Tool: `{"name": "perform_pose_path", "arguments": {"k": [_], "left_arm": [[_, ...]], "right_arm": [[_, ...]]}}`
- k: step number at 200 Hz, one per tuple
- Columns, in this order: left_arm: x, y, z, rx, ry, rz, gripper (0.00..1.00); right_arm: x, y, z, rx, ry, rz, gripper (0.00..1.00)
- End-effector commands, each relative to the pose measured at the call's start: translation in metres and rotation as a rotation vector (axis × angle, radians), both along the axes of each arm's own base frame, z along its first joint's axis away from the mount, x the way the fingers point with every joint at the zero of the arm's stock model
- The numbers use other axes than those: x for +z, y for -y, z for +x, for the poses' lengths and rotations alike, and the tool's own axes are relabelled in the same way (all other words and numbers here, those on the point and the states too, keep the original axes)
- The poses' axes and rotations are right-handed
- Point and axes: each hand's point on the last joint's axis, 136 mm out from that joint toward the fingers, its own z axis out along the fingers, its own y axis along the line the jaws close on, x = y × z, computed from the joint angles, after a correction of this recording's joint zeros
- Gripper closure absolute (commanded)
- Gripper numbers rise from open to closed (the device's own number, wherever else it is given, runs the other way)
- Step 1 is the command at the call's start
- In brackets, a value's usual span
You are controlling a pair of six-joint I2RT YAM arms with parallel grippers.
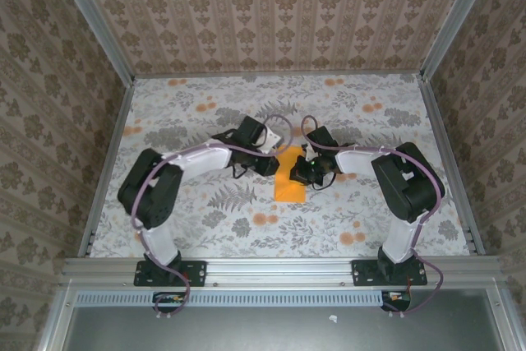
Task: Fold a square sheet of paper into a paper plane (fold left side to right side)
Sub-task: Fold the triangle a second time at the center of the table.
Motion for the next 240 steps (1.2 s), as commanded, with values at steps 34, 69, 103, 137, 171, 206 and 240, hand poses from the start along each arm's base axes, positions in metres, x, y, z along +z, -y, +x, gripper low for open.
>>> {"name": "perform_pose_path", "arguments": {"k": [34,69,103,137,171,206,240], "left_arm": [[0.031,0.001,-0.052,0.006,-0.203,-0.259,0.82],[0.027,0.015,-0.077,-0.040,-0.318,-0.358,0.84],[0.015,0.032,-0.091,-0.104,-0.398,-0.355,0.84],[-0.003,0.043,-0.098,-0.139,-0.417,-0.285,0.84],[-0.021,0.042,-0.094,-0.126,-0.403,-0.212,0.83],[-0.034,0.035,-0.093,-0.115,-0.397,-0.142,0.82],[-0.046,0.029,-0.093,-0.111,-0.398,-0.093,0.81]], "right_arm": [[-0.030,0.016,-0.020,-0.001,-0.100,-0.107,0.96],[-0.031,0.017,-0.020,0.001,-0.101,-0.112,0.96],[-0.030,0.017,-0.020,0.004,-0.102,-0.114,0.96],[-0.029,0.018,-0.022,0.007,-0.104,-0.117,0.96],[-0.029,0.018,-0.022,0.011,-0.105,-0.120,0.96],[-0.029,0.018,-0.022,0.015,-0.103,-0.123,0.96],[-0.029,0.019,-0.023,0.017,-0.106,-0.125,0.96]]}}
